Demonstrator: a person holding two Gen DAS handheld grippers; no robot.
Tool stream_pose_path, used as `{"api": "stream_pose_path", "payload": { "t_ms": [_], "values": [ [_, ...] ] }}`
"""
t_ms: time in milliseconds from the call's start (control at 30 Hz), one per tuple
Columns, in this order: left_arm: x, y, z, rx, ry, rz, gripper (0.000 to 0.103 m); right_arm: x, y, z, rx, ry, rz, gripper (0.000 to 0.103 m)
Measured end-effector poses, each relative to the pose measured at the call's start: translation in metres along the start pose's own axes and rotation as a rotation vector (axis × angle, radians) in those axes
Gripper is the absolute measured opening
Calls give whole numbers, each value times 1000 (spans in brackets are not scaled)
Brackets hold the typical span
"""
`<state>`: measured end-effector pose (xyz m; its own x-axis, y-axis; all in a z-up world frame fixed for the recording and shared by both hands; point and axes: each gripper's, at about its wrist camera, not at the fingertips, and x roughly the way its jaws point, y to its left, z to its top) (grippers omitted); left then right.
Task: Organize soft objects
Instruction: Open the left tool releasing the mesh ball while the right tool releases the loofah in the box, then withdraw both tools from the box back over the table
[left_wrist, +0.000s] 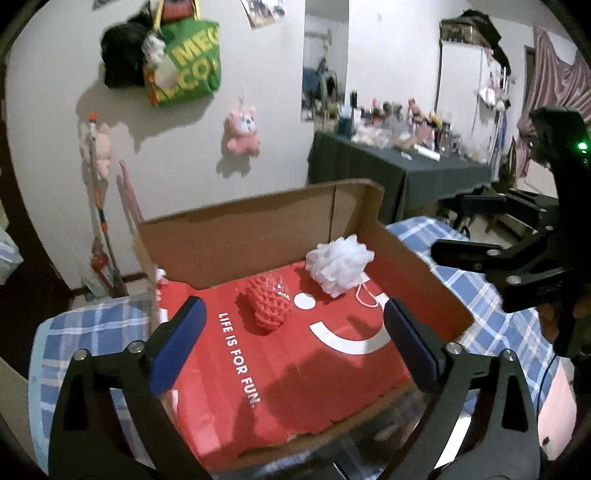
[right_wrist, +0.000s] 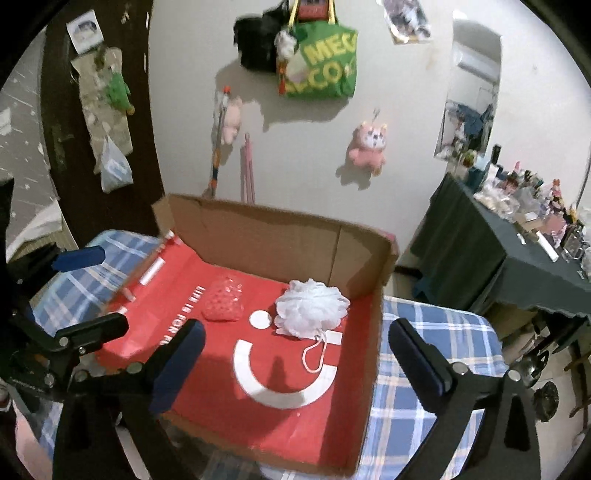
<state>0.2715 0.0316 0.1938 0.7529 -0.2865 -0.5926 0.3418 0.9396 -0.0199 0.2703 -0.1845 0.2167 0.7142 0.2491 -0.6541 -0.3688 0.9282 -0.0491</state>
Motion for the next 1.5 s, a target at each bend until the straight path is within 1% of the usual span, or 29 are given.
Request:
{"api": "stream_pose_path", "payload": {
  "t_ms": [133, 167, 300, 433, 567, 667, 767, 833, 900, 967, 1167, 1233, 1300, 1367, 1433, 1500],
  "values": [
    [-40, -12, -9, -4, -80, 21, 99, -51, 8, -16, -8, -99, 5, 103],
    [-54, -17, -13, -4, -112, 17, 99, -60, 10, -20, -12, -115, 2, 103],
    [-96, -33, -30, -2, -217, 37, 103, -115, 22, -47, -30, -226, -21, 103],
    [-135, -48, -52, -15, -323, 53, 103, -157, 34, -76, -39, -314, -48, 103],
    [-167, -66, -79, -14, -394, 79, 103, -184, 44, -107, -24, -365, -61, 103],
    [-182, -80, -99, -3, -420, 102, 103, -198, 53, -133, -22, -399, -80, 103],
    [-189, -90, -119, -7, -422, 104, 103, -206, 63, -159, -21, -422, -116, 103],
    [-192, -95, -130, -10, -425, 115, 103, -207, 65, -176, 8, -426, -131, 103],
    [-195, -99, -146, -24, -425, 125, 103, -204, 65, -191, 45, -418, -138, 103],
    [-192, -102, -161, -41, -415, 116, 103, -196, 65, -209, 81, -395, -154, 103],
    [-171, -112, -199, -42, -344, 139, 103, -169, 70, -249, 110, -336, -174, 103],
    [-162, -112, -207, -46, -315, 133, 103, -160, 72, -261, 118, -315, -176, 103],
    [-151, -110, -217, -71, -278, 123, 103, -151, 75, -270, 121, -293, -167, 103],
    [-143, -109, -224, -88, -247, 113, 103, -143, 77, -275, 121, -276, -177, 103],
    [-134, -107, -232, -101, -220, 119, 103, -135, 79, -281, 114, -253, -186, 103],
    [-127, -106, -238, -111, -199, 125, 103, -128, 80, -286, 120, -235, -177, 103]
  ]
}}
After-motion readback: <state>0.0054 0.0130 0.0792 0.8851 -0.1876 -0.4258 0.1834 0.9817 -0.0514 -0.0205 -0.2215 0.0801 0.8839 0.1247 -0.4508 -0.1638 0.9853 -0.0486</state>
